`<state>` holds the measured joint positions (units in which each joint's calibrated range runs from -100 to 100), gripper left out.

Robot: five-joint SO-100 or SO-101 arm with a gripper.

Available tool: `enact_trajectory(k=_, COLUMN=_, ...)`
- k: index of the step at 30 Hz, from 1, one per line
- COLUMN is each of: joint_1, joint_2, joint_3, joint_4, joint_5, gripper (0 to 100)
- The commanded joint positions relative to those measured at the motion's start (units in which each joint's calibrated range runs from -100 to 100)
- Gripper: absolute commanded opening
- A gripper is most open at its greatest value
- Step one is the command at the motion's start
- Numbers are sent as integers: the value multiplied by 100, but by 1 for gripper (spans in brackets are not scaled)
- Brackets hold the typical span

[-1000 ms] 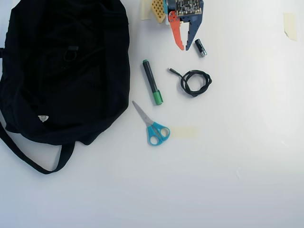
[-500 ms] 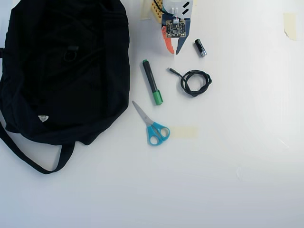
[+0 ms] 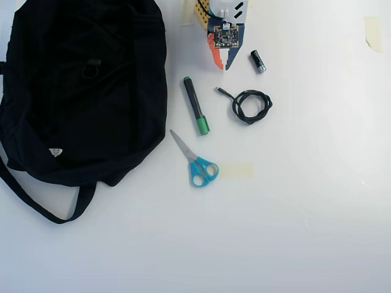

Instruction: Put the bike light into the black bag

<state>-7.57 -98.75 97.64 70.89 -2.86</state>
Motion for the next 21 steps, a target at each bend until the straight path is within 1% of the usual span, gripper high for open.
enact_trajectory(k=1, joint_1=31, joint_2=-91, joint_3=155, joint_4=163, joint_5=-3, gripper=2)
enact_trajectory(k=21, joint_1=54, joint_2=-83, joint_3=155, joint_4=155, joint_5=-8, gripper=2)
